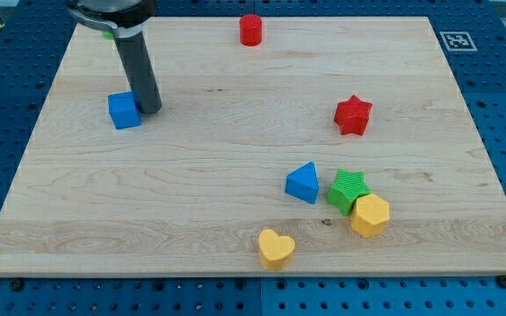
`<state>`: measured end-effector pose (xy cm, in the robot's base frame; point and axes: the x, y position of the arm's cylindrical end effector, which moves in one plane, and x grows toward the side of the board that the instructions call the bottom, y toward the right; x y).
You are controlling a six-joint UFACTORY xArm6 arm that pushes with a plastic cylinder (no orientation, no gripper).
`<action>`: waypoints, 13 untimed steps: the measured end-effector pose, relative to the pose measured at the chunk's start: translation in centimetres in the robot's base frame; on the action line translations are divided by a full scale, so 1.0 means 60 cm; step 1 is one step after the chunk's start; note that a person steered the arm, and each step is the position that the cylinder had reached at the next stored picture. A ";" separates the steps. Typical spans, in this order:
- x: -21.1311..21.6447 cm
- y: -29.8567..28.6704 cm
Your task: Move the arm to the bottom center
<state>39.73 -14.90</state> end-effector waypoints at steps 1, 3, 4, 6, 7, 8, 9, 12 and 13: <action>0.003 -0.009; 0.014 -0.053; 0.014 -0.003; 0.062 0.165; 0.104 0.160; 0.153 0.135; 0.210 0.137; 0.251 0.218; 0.265 0.252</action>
<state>55.64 0.25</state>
